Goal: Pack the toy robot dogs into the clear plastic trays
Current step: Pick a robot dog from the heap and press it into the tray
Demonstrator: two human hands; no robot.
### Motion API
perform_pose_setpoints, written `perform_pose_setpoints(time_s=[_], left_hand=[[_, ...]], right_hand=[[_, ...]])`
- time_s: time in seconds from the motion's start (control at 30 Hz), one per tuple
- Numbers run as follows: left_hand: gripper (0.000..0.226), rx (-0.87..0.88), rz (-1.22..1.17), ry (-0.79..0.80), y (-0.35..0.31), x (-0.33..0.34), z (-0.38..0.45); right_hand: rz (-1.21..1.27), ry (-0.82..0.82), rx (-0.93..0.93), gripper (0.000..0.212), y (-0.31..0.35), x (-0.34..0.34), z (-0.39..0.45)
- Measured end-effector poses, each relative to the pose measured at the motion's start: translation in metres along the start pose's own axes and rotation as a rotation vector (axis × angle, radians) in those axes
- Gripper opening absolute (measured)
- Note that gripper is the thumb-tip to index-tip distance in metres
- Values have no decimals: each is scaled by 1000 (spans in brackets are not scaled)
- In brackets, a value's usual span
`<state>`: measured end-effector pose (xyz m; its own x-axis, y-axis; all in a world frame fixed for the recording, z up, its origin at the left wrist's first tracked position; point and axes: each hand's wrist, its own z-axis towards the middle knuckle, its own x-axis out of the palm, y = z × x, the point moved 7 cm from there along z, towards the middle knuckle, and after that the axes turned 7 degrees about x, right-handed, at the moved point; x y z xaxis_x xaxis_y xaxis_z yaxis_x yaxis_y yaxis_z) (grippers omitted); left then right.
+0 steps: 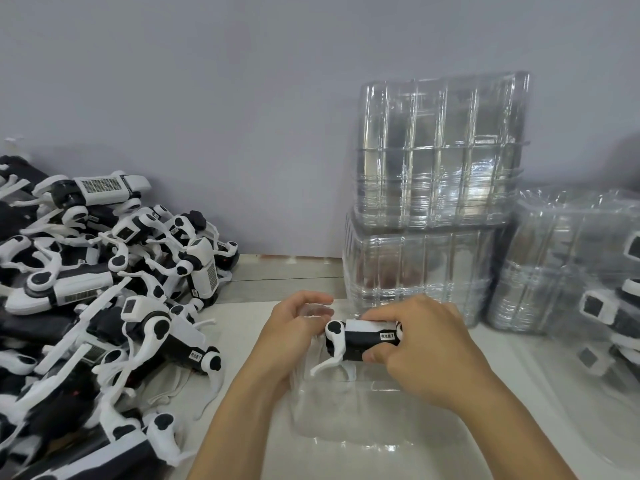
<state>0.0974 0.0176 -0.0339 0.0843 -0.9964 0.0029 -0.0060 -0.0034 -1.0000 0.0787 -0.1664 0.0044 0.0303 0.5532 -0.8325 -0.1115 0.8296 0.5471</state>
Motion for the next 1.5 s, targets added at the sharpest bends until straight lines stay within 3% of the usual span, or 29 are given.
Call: perform_pose_setpoints(time_s=[0.7,0.9,1.03,1.23,1.5], left_hand=[[42,-65,44,46,2,0,-2],[45,-71,68,25,-1,1,-3],[43,-77,65,18,1,1,-2],[47,-80,20,33,-3,3,-5],[44,-86,36,39,2,0,-2]], right_hand=[[42,12,64,42,-3,-3,1],[110,25,49,30,-3,-6,1],[196,-92,-10,17,6,-25,-2],[153,-119,-137,25,50,-15,-14],[78,-59,-88,25,49,-4,-18]])
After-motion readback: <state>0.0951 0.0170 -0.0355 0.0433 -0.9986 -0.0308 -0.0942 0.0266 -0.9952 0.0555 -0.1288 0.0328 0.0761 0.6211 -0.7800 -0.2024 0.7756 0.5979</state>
